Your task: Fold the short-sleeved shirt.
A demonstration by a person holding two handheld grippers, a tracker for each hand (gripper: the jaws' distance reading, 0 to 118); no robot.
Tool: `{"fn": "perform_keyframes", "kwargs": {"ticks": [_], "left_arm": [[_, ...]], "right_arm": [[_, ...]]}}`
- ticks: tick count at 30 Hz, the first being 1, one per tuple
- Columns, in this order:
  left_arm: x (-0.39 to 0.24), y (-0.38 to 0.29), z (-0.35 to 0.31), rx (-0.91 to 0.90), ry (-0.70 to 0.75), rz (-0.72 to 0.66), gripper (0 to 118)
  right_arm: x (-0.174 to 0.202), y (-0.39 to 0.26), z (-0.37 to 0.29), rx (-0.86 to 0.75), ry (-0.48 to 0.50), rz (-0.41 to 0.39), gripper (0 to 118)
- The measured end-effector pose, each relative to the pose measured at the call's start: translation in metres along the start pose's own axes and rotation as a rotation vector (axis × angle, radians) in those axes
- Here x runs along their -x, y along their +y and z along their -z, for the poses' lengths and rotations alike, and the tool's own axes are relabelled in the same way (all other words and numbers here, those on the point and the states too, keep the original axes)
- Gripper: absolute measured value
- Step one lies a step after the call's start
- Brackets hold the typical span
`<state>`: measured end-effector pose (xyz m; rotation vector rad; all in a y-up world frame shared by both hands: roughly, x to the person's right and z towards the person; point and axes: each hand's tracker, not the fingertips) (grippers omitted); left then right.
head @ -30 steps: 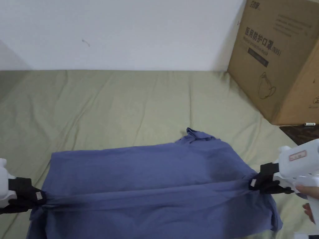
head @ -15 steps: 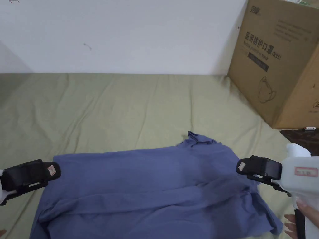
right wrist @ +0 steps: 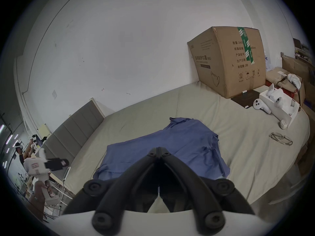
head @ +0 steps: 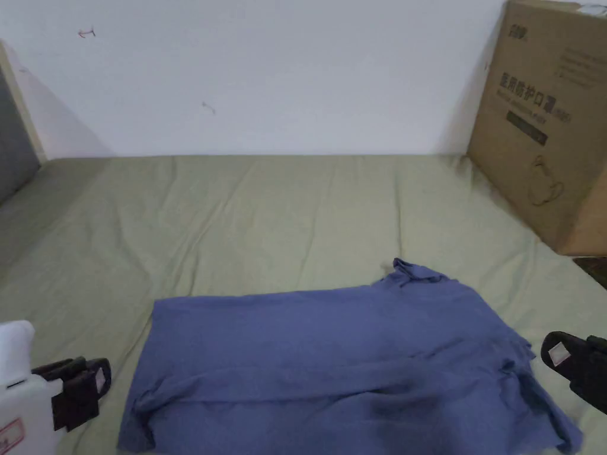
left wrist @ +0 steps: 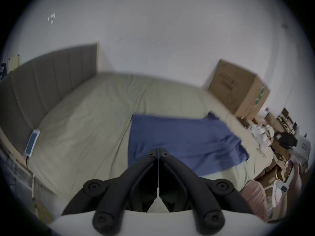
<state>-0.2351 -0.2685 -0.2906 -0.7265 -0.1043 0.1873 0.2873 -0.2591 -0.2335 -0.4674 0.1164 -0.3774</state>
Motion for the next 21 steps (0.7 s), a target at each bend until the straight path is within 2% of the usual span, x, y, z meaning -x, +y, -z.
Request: {"fn": "perform_keyframes", "kwargs": {"ticks": [1, 2, 3, 4, 5, 6, 7, 8, 11, 14, 15, 19, 20, 21], "left_arm": [[0.013, 0.0, 0.015, 0.07, -0.018, -0.028, 0], [0.023, -0.002, 0.029, 0.108, -0.026, -0.059, 8], [0.033, -0.006, 0.044, 0.143, -0.046, -0.076, 27], [0.036, -0.008, 0.063, 0.168, -0.053, -0.08, 77], [0.041, -0.012, 0.08, 0.211, -0.029, -0.072, 111], [0.043, -0.017, 0.1, 0.263, 0.026, -0.042, 118], [0.046, -0.023, 0.115, 0.282, 0.069, -0.023, 112], [0.042, -0.034, 0.125, 0.246, 0.087, 0.004, 112], [0.046, -0.049, 0.167, 0.316, 0.176, 0.014, 112], [0.055, -0.064, 0.221, 0.384, 0.191, 0.02, 113], [0.054, -0.071, 0.233, 0.411, 0.179, 0.02, 118], [0.033, -0.056, 0.215, 0.39, 0.201, 0.077, 118], [0.03, -0.055, 0.206, 0.38, 0.185, 0.093, 113], [0.022, -0.054, 0.194, 0.328, 0.146, 0.127, 99]], "right_arm": [[-0.001, 0.0, 0.002, 0.006, 0.002, 0.008, 0], [-0.001, 0.0, 0.004, 0.013, 0.003, 0.016, 0], [-0.002, 0.0, 0.006, 0.024, 0.007, 0.022, 0], [-0.002, 0.0, 0.01, 0.039, 0.016, 0.026, 0], [-0.001, -0.001, 0.013, 0.055, 0.026, 0.03, 0], [0.002, -0.003, 0.012, 0.064, 0.034, 0.029, 0], [0.003, -0.003, 0.014, 0.071, 0.042, 0.031, 0], [0.004, -0.002, 0.015, 0.079, 0.054, 0.034, 0], [0.014, -0.001, 0.015, 0.095, 0.061, 0.018, 0], [0.015, 0.0, 0.016, 0.115, 0.066, -0.012, 0], [0.016, 0.0, 0.017, 0.119, 0.064, -0.02, 0], [0.015, -0.003, 0.024, 0.133, 0.046, -0.039, 0], [0.012, -0.004, 0.027, 0.135, 0.041, -0.031, 0], [0.007, -0.005, 0.029, 0.138, 0.04, -0.015, 0]]}}
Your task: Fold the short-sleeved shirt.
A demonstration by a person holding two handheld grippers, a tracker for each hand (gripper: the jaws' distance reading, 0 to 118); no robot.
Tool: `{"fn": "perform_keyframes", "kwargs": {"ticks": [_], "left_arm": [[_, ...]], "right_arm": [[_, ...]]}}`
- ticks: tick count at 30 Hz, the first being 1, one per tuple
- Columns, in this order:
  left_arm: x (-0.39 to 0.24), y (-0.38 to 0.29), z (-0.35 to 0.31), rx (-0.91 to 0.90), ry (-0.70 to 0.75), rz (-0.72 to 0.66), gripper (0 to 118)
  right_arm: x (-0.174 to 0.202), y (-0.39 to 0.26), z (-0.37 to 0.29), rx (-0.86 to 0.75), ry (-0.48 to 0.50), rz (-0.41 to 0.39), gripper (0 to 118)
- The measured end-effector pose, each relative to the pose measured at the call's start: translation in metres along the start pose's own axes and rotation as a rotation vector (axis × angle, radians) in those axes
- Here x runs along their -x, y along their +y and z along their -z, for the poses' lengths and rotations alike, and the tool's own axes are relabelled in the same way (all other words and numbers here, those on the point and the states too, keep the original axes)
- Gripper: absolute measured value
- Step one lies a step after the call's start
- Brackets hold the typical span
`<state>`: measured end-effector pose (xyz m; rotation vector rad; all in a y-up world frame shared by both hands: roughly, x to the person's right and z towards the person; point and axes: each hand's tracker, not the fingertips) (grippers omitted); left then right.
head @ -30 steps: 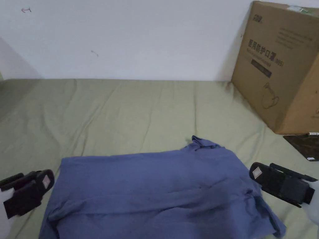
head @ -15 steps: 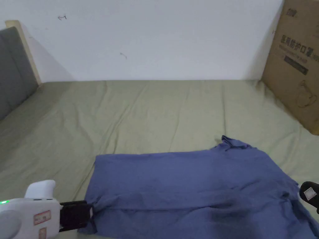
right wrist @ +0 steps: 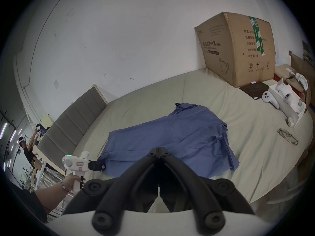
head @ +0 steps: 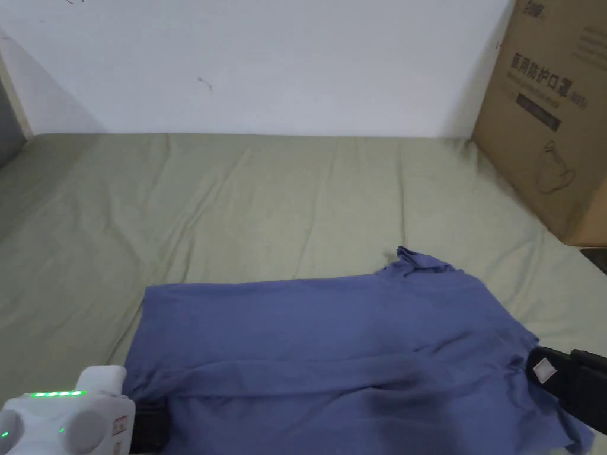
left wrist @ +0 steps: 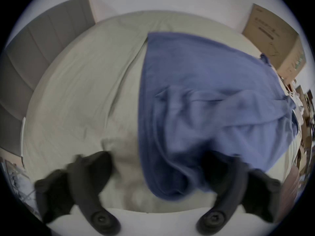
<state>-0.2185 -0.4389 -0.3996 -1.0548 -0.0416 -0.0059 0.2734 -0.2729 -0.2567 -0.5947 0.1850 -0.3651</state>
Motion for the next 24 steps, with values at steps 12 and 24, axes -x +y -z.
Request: {"fn": "perform_keyframes", "kwargs": {"ticks": [12, 24], "left_arm": [[0.0, 0.013, -0.083, -0.177, -0.139, -0.085, 5], [0.002, 0.017, -0.059, -0.066, -0.084, -0.118, 5]], "right_arm": [[-0.142, 0.014, 0.08, 0.296, -0.256, 0.156, 118], [-0.179, -0.009, 0.15, 0.585, -0.42, 0.033, 31]]}}
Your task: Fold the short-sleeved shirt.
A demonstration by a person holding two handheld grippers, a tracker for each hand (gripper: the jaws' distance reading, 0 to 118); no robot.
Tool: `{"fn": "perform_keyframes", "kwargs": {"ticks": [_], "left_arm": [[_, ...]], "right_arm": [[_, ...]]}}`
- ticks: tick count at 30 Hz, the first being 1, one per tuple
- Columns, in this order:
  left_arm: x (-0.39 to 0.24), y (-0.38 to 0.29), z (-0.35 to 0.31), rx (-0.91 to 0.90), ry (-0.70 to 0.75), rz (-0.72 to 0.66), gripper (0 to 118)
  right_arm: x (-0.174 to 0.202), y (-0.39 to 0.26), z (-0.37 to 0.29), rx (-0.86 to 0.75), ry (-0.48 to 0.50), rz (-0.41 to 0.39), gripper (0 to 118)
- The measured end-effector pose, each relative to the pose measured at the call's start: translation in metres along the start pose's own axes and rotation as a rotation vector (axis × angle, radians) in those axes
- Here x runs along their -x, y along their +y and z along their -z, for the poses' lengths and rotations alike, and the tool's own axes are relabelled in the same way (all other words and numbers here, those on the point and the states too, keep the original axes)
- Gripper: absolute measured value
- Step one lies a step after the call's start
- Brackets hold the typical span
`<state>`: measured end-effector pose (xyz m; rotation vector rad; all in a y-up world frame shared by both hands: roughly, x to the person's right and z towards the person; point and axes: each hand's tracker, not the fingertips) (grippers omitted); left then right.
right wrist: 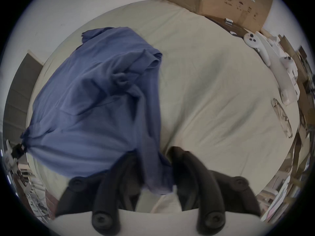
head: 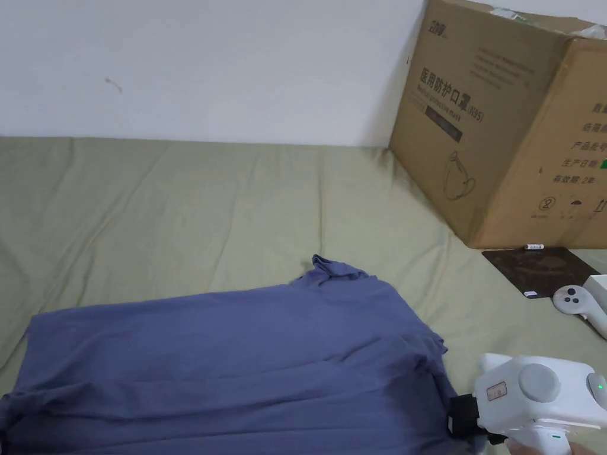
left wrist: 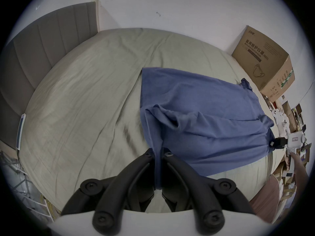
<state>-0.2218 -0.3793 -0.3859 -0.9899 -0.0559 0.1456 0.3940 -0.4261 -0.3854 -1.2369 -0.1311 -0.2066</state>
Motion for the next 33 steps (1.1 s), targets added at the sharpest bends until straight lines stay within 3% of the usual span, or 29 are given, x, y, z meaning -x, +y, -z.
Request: {"fn": "perform_keyframes", "kwargs": {"ticks": [1, 3, 8, 12, 16, 20, 21, 22, 24, 25, 27, 28, 33], "left_arm": [[0.001, 0.0, -0.001, 0.005, -0.005, -0.011, 5], [0.004, 0.004, -0.006, -0.004, -0.017, -0.039, 5], [0.009, 0.021, -0.058, -0.103, -0.095, -0.071, 5], [0.02, 0.009, -0.098, -0.123, -0.088, -0.049, 5], [0.04, -0.037, -0.097, 0.01, -0.093, -0.077, 5], [0.055, -0.084, -0.057, 0.172, -0.082, -0.089, 7], [0.055, -0.09, -0.051, 0.182, -0.068, -0.085, 16], [0.055, -0.095, -0.046, 0.174, -0.055, -0.08, 32], [0.058, -0.096, -0.05, 0.138, -0.008, -0.084, 37], [0.06, -0.094, -0.054, 0.126, -0.008, -0.089, 50], [0.065, -0.085, -0.066, 0.08, -0.042, -0.122, 95], [0.064, -0.078, -0.076, 0.049, -0.064, -0.125, 116], [0.035, -0.037, -0.135, -0.206, -0.16, -0.063, 117]], "right_arm": [[0.002, 0.0, -0.004, 0.009, 0.008, -0.015, 15], [0.005, -0.005, -0.017, -0.015, 0.044, -0.028, 8], [-0.002, -0.013, -0.072, -0.077, 0.148, 0.012, 8], [-0.009, -0.04, -0.115, -0.093, 0.148, -0.014, 8], [-0.023, -0.078, -0.112, 0.013, 0.212, 0.058, 8], [-0.018, -0.101, -0.076, 0.063, 0.172, 0.059, 9], [-0.016, -0.102, -0.068, 0.073, 0.165, 0.062, 12], [-0.019, -0.101, -0.06, 0.084, 0.16, 0.071, 24], [-0.02, -0.1, -0.06, 0.064, 0.082, 0.081, 30], [-0.016, -0.098, -0.067, 0.026, 0.037, 0.044, 45], [-0.011, -0.093, -0.081, 0.013, -0.007, -0.038, 101], [-0.007, -0.091, -0.092, -0.021, -0.012, -0.057, 116], [0.032, -0.082, -0.156, -0.238, 0.107, -0.064, 117]]}}
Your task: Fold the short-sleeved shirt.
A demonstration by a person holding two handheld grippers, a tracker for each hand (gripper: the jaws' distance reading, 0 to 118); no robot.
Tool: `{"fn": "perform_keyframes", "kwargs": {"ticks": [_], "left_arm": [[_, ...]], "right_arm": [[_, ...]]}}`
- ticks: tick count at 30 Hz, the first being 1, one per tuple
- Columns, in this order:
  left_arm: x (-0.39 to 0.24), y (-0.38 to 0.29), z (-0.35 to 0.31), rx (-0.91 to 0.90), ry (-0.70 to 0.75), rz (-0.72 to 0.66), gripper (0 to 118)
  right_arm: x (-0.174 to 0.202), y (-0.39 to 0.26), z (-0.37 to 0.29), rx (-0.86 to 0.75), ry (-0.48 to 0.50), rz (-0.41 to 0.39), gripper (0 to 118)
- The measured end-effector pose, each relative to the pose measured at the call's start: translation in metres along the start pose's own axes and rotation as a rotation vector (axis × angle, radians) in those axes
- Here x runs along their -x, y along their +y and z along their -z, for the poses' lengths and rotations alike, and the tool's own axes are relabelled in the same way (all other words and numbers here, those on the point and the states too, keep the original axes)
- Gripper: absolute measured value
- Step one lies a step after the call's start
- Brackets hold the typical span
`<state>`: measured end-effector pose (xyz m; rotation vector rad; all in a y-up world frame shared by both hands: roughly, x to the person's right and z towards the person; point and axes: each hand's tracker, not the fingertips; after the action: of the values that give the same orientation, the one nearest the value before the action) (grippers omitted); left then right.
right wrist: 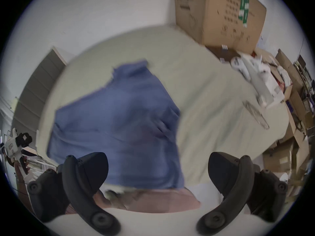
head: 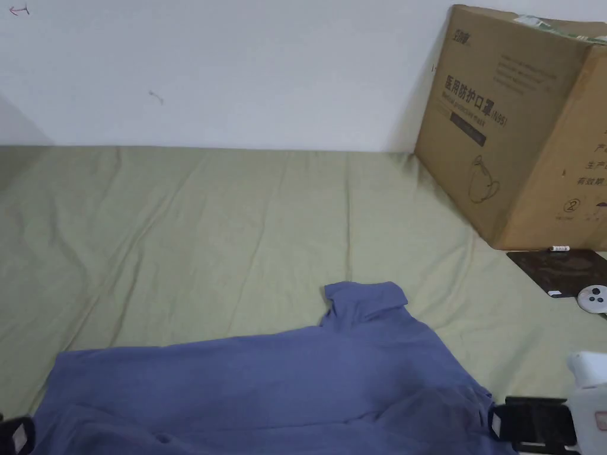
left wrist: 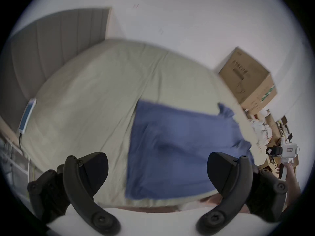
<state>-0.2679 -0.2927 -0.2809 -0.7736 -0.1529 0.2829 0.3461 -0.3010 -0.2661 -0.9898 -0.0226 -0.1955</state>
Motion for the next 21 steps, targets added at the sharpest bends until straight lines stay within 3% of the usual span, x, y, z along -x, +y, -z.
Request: {"fn": "perform_keyframes", "kwargs": {"ticks": [3, 5, 6, 7, 8, 9, 10, 12, 14, 18, 20, 21], "left_arm": [[-0.039, 0.015, -0.027, -0.21, -0.067, 0.079, 117], [-0.061, 0.01, -0.04, -0.401, -0.067, 0.184, 106], [-0.072, 0.007, -0.045, -0.489, -0.026, 0.233, 91], [-0.083, 0.005, -0.048, -0.549, 0.011, 0.264, 49], [-0.092, 0.004, -0.048, -0.578, 0.02, 0.271, 9], [-0.099, 0.005, -0.045, -0.592, 0.047, 0.271, 0], [-0.102, 0.004, -0.044, -0.608, 0.057, 0.269, 0], [-0.096, 0.015, -0.041, -0.562, -0.022, 0.24, 0], [-0.087, 0.033, -0.028, -0.501, 0.055, 0.257, 0], [-0.03, 0.097, 0.05, -0.026, 0.073, 0.196, 0], [0.015, 0.109, 0.108, 0.198, -0.069, 0.091, 0], [0.032, 0.112, 0.135, 0.247, -0.071, 0.034, 0]], "right_arm": [[0.039, 0.004, -0.032, -0.312, 0.099, 0.0, 114], [0.062, 0.001, -0.047, -0.517, 0.165, -0.019, 99], [0.071, -0.007, -0.055, -0.642, 0.196, -0.012, 78], [0.081, -0.011, -0.06, -0.726, 0.206, -0.016, 26], [0.092, -0.012, -0.061, -0.785, 0.168, 0.012, 0], [0.1, -0.009, -0.06, -0.802, 0.147, 0.051, 0], [0.105, -0.007, -0.059, -0.8, 0.173, 0.083, 0], [0.108, 0.005, -0.056, -0.74, 0.283, 0.078, 0], [0.109, 0.015, -0.051, -0.712, 0.257, 0.05, 0], [0.11, 0.02, -0.041, -0.658, 0.226, 0.004, 0], [0.109, 0.024, -0.029, -0.586, 0.207, -0.008, 0], [0.109, 0.026, -0.024, -0.556, 0.199, -0.014, 0]]}}
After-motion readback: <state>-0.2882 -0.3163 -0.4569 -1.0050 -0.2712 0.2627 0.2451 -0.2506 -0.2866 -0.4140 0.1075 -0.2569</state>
